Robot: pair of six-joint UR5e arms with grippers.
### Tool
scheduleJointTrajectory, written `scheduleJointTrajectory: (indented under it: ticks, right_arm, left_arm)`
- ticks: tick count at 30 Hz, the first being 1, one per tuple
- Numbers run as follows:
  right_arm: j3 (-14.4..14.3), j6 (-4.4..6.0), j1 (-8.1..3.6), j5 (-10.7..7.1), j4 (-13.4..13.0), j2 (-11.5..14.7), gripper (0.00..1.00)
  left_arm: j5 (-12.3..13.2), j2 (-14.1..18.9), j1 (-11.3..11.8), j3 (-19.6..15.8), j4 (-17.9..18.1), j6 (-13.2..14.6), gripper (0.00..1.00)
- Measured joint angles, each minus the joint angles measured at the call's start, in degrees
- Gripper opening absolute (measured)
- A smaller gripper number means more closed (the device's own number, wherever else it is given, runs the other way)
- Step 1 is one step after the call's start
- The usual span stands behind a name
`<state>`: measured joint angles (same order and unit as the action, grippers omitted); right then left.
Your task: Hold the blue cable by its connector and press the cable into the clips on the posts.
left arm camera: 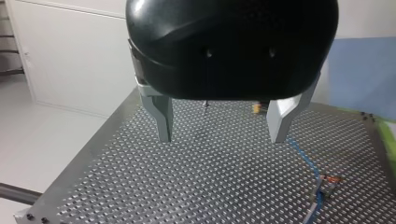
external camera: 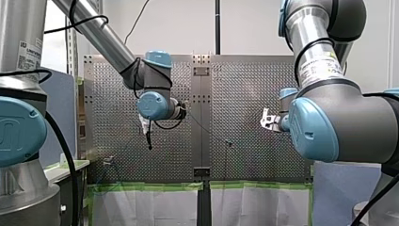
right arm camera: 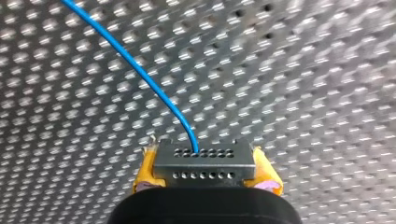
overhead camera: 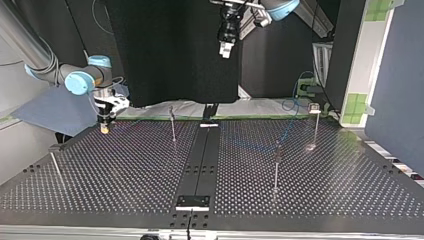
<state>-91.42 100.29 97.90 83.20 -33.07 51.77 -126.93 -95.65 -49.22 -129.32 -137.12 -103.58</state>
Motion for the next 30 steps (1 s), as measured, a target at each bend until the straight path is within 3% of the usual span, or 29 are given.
scheduleJointTrajectory:
  ticks: [7,30]
  right_arm:
    - [-0.28,-0.23,-0.03,-0.69,0.02,2.43,0.00]
    - [-0.30,-0.26,-0.03,-0.75,0.01,2.66,0.00]
  left_arm:
    - [0.06,0.00,0.06,-2.56,2.08,0.38,1.00]
    - [0.07,-0.01,0.07,-2.78,2.28,0.40,1.00]
